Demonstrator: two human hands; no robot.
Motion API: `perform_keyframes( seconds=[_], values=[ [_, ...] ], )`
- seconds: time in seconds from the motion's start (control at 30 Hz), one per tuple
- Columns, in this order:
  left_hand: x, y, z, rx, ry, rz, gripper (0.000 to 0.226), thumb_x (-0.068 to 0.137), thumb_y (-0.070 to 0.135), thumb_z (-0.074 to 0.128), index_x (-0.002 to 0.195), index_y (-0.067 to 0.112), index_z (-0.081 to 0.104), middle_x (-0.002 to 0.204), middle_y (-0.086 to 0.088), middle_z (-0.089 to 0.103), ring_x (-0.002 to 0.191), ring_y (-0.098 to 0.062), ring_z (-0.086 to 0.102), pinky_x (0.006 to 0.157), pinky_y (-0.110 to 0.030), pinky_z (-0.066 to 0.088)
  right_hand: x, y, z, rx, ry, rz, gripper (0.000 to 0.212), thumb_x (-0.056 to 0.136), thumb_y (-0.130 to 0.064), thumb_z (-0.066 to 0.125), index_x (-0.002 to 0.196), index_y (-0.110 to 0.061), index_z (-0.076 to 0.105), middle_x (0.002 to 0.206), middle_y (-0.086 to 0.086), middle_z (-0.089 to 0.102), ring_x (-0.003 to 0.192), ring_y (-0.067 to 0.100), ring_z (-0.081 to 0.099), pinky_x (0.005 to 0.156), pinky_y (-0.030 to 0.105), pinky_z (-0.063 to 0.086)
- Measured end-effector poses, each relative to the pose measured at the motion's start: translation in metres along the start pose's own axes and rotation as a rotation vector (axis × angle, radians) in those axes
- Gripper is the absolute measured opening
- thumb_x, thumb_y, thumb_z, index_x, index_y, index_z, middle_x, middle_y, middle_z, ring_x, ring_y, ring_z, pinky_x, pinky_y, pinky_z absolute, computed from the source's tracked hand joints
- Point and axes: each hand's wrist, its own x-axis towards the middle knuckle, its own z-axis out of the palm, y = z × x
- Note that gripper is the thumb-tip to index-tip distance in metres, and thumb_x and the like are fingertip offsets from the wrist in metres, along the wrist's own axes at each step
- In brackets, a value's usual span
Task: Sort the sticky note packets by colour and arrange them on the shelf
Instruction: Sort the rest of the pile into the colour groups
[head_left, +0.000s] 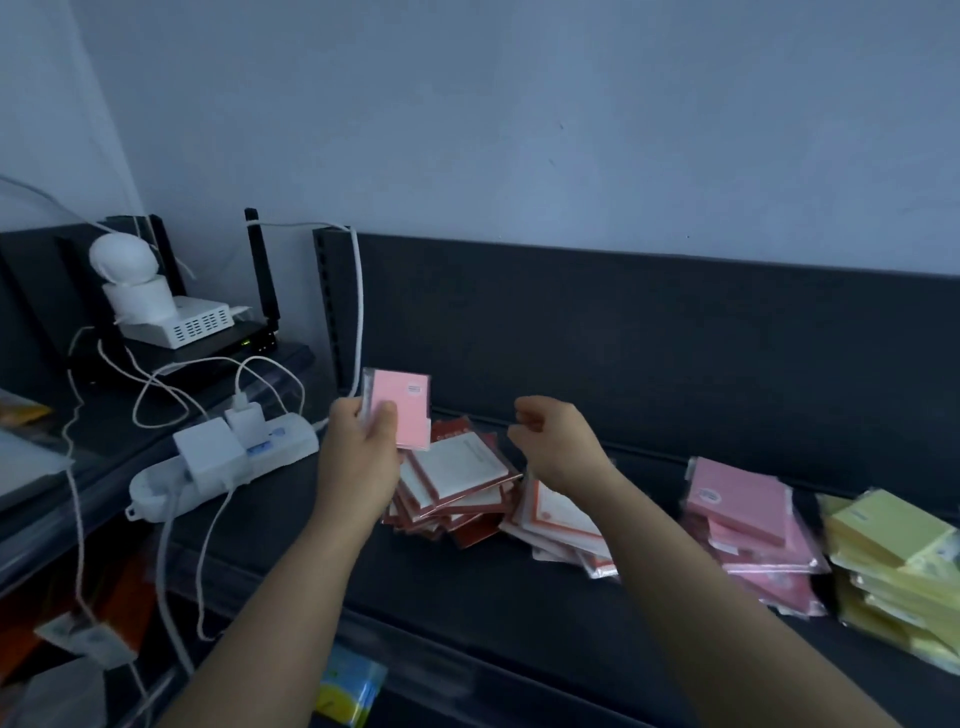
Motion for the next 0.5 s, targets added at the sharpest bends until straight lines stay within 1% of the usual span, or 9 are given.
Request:
perform_keyframes(
  seconds=[0.03, 0.07, 0.13, 0.2, 0.3, 0.37, 0.4, 0.47, 0.5],
  values=[
    [-0.005, 0.006, 0.008, -0.026, -0.047, -0.009, 0.017, 0.101, 0.030, 0.043, 0.112, 0.018, 0.049, 0.095, -0.002, 0.062, 0.077, -0.014, 0.061, 0.057, -0.027, 0.042, -0.005, 0.001, -0.008, 0.026, 0.018, -0.007, 0.027, 0.094, -0.013, 0.051, 0.116, 0.002, 0.056, 0.103, 0.019, 0.062, 0.088, 0.031, 0.061, 0.077, 0.039, 0.052],
    [-0.011, 0.013, 0.018, -0.057, -0.095, -0.021, 0.016, 0.101, 0.028, 0.042, 0.113, 0.019, 0.049, 0.093, -0.002, 0.061, 0.072, -0.013, 0.059, 0.055, -0.025, 0.041, -0.012, 0.003, -0.017, 0.053, 0.031, -0.006, 0.034, 0.096, -0.020, 0.052, 0.125, -0.003, 0.056, 0.116, 0.013, 0.064, 0.102, 0.027, 0.062, 0.085, 0.036, 0.052],
    [-0.023, 0.023, 0.038, -0.105, -0.188, -0.046, 0.015, 0.101, 0.024, 0.041, 0.113, 0.020, 0.050, 0.089, -0.003, 0.061, 0.067, -0.012, 0.056, 0.056, -0.025, 0.041, -0.026, 0.009, -0.034, 0.112, 0.049, -0.014, 0.044, 0.095, -0.033, 0.053, 0.134, -0.013, 0.052, 0.126, 0.000, 0.062, 0.110, 0.013, 0.060, 0.091, 0.027, 0.049],
    [-0.035, 0.031, 0.061, -0.120, -0.290, -0.050, 0.017, 0.099, 0.020, 0.040, 0.111, 0.020, 0.051, 0.090, -0.004, 0.062, 0.069, -0.013, 0.056, 0.058, -0.028, 0.042, -0.039, 0.017, -0.050, 0.156, 0.073, -0.017, 0.043, 0.093, -0.036, 0.057, 0.131, -0.016, 0.054, 0.118, -0.001, 0.067, 0.101, 0.010, 0.064, 0.091, 0.031, 0.053],
    [-0.057, 0.041, 0.095, -0.076, -0.465, -0.015, 0.015, 0.097, 0.021, 0.042, 0.108, 0.024, 0.053, 0.088, 0.000, 0.063, 0.071, -0.012, 0.058, 0.062, -0.031, 0.047, -0.055, 0.035, -0.075, 0.154, 0.183, -0.009, 0.028, 0.091, -0.028, 0.062, 0.117, -0.017, 0.060, 0.090, 0.003, 0.073, 0.083, 0.024, 0.070, 0.079, 0.044, 0.057],
    [-0.071, 0.047, 0.116, -0.049, -0.530, 0.044, 0.013, 0.095, 0.024, 0.048, 0.103, 0.027, 0.058, 0.084, 0.004, 0.065, 0.070, -0.012, 0.061, 0.065, -0.031, 0.050, -0.062, 0.050, -0.095, 0.098, 0.288, 0.009, 0.029, 0.091, -0.024, 0.064, 0.119, -0.018, 0.058, 0.082, 0.002, 0.072, 0.070, 0.018, 0.068, 0.065, 0.036, 0.057],
    [-0.078, 0.050, 0.126, -0.035, -0.549, 0.088, 0.012, 0.094, 0.026, 0.052, 0.102, 0.027, 0.060, 0.084, 0.007, 0.066, 0.072, -0.010, 0.062, 0.063, -0.026, 0.050, -0.065, 0.059, -0.105, 0.046, 0.327, 0.022, 0.031, 0.091, -0.023, 0.063, 0.120, -0.018, 0.057, 0.080, 0.000, 0.070, 0.063, 0.012, 0.064, 0.057, 0.029, 0.052],
    [-0.088, 0.056, 0.146, 0.006, -0.569, 0.169, 0.011, 0.093, 0.025, 0.058, 0.102, 0.024, 0.064, 0.088, 0.012, 0.066, 0.078, -0.005, 0.062, 0.061, -0.017, 0.045, -0.068, 0.075, -0.124, -0.048, 0.377, 0.050, 0.030, 0.091, -0.023, 0.062, 0.120, -0.020, 0.056, 0.079, -0.001, 0.067, 0.058, 0.007, 0.054, 0.053, 0.021, 0.040],
    [-0.092, 0.059, 0.155, 0.037, -0.574, 0.198, 0.012, 0.093, 0.025, 0.059, 0.103, 0.024, 0.065, 0.089, 0.013, 0.066, 0.080, -0.003, 0.062, 0.062, -0.017, 0.046, -0.069, 0.083, -0.132, -0.084, 0.390, 0.066, 0.030, 0.091, -0.024, 0.062, 0.120, -0.020, 0.056, 0.080, -0.001, 0.065, 0.061, 0.007, 0.054, 0.055, 0.021, 0.039]
  ],
)
